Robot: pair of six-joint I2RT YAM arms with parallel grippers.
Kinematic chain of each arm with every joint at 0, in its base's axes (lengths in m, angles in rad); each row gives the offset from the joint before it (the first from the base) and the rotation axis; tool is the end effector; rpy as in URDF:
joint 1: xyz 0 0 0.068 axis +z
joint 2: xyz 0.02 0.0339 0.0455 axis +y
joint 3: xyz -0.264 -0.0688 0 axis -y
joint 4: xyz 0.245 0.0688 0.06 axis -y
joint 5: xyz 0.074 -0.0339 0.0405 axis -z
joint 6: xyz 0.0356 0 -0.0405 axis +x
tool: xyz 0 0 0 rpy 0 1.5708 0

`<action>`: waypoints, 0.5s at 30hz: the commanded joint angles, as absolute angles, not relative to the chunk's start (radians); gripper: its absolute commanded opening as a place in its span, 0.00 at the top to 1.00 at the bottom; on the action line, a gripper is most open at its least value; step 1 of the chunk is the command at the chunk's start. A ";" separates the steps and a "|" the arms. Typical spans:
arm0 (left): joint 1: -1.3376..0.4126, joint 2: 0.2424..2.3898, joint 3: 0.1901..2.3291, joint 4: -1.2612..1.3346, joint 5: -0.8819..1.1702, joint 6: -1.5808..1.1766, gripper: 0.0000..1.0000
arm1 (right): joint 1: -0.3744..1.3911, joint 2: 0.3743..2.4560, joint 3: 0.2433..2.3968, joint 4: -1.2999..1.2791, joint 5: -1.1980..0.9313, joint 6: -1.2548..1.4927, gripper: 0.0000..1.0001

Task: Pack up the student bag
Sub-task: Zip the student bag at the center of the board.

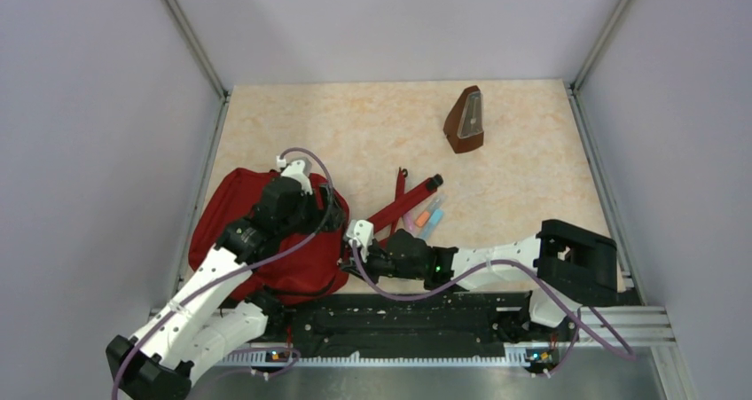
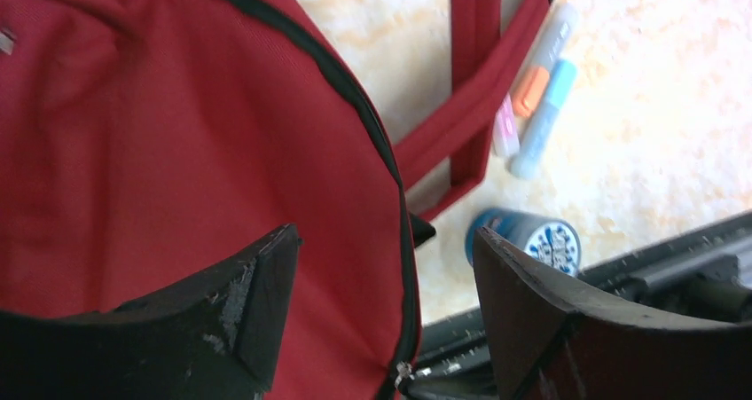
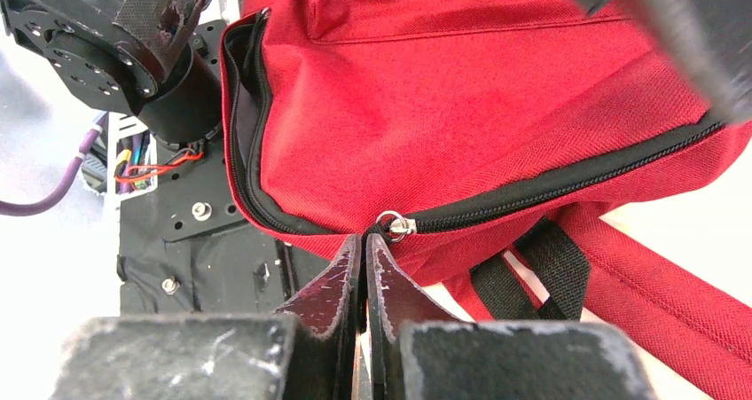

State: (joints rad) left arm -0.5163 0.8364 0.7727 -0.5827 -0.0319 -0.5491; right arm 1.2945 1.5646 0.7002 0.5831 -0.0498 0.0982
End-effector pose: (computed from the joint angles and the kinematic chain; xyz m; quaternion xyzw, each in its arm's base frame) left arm 0.1561 -0.0873 0.2877 -0.0218 0.8947 -0.2141 0.3913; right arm 0.0878 0.3163 0.1997 -0.4623 0.6519 0.4006 0.4482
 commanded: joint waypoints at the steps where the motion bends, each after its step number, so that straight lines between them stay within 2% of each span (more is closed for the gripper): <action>1: -0.534 0.811 0.720 -0.598 0.104 -0.628 0.23 | 1.282 1.528 0.695 0.620 -0.047 0.111 1.00; 9: -0.611 0.901 0.730 -0.639 0.075 -0.624 0.30 | 1.282 1.529 0.695 0.620 -0.043 0.117 1.00; 11: -0.620 0.911 0.733 -0.653 0.056 -0.621 0.38 | 1.282 1.530 0.696 0.622 -0.042 0.117 1.00; 15: -0.627 0.935 0.725 -0.624 0.077 -0.613 0.63 | 1.281 1.526 0.707 0.605 -0.045 0.114 1.00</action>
State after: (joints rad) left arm -0.6186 0.9195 0.7189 -0.6533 0.0700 -0.6170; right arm 1.2926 1.5646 0.7002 0.5831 -0.0486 0.1085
